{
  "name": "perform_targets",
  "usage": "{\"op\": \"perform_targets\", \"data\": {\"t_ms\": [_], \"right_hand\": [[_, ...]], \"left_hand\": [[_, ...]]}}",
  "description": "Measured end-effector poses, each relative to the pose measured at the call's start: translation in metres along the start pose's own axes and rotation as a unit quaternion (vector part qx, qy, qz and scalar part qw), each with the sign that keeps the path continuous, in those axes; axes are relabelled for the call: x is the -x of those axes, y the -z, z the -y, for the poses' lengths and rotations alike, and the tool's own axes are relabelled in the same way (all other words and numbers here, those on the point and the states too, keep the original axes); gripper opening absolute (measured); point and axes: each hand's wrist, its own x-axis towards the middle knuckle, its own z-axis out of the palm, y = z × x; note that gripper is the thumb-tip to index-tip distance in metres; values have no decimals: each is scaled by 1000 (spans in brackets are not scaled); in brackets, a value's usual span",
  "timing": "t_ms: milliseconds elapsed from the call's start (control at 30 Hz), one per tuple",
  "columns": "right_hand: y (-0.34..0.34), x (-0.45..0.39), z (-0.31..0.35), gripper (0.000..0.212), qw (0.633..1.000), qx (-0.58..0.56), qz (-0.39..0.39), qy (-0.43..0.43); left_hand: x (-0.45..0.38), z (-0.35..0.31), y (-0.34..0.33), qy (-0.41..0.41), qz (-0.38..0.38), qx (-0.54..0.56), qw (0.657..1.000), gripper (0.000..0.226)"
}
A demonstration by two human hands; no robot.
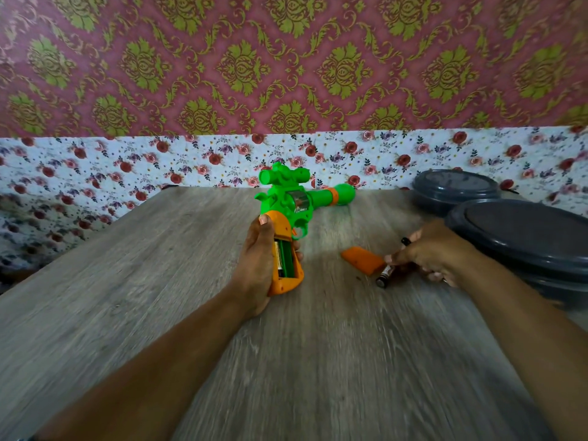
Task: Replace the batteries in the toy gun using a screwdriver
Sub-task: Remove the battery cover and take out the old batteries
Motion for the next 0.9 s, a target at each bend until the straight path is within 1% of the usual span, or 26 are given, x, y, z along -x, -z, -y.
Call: {"op": "perform_targets", "data": {"t_ms": [67, 167, 200, 267, 333, 367, 433, 500, 533, 567, 633, 700, 833, 900], "right_hand": [[-2, -1, 1, 26, 1000, -2, -9, 11], [0, 2, 8, 10, 997, -35, -43, 47], [1, 5, 13, 11, 994, -60, -55, 71], [-3, 12, 22, 18, 982, -93, -77, 148], [-14, 25, 34, 26, 966, -65, -97, 231], [-22, 33, 39, 27, 956, -71, -91, 269], [-43, 43, 48, 23, 938, -151, -35, 310], [-64, 48, 52, 18, 921, -217, 21, 323], [-73, 48, 53, 15, 914, -224, 31, 336], [-80, 46, 53, 12, 910, -219, 26, 352], [-88, 44, 51, 9, 906, -191, 4, 377], [-90, 42, 47, 11, 908, -179, -7, 379], [-95, 37, 45, 15, 904, -198, -5, 378], [-97, 36, 43, 20, 901, -200, -5, 385]], "left_hand": [[-1, 0, 1, 1, -2, 1, 1000, 63], [-1, 1, 2, -5, 0, -1, 1000, 65], [-3, 3, 2, -8, 2, -3, 1000, 66], [-3, 4, 3, -7, -1, -8, 1000, 65], [-3, 3, 3, -8, 4, -14, 1000, 65], [-3, 4, 4, -7, 6, -14, 1000, 67], [-3, 3, 3, -2, 8, -9, 1000, 71], [-4, 3, 1, -14, 7, -11, 1000, 79], [-3, 3, 0, -19, 12, -14, 1000, 85], [-2, 1, -1, -22, 16, -15, 1000, 87], [-1, 2, -2, -28, 24, -4, 999, 78], [-2, 4, -1, -21, 42, 3, 999, 72], [-3, 4, 0, -15, 38, -7, 999, 82], [-5, 4, 1, -12, 46, -12, 999, 76]]}}
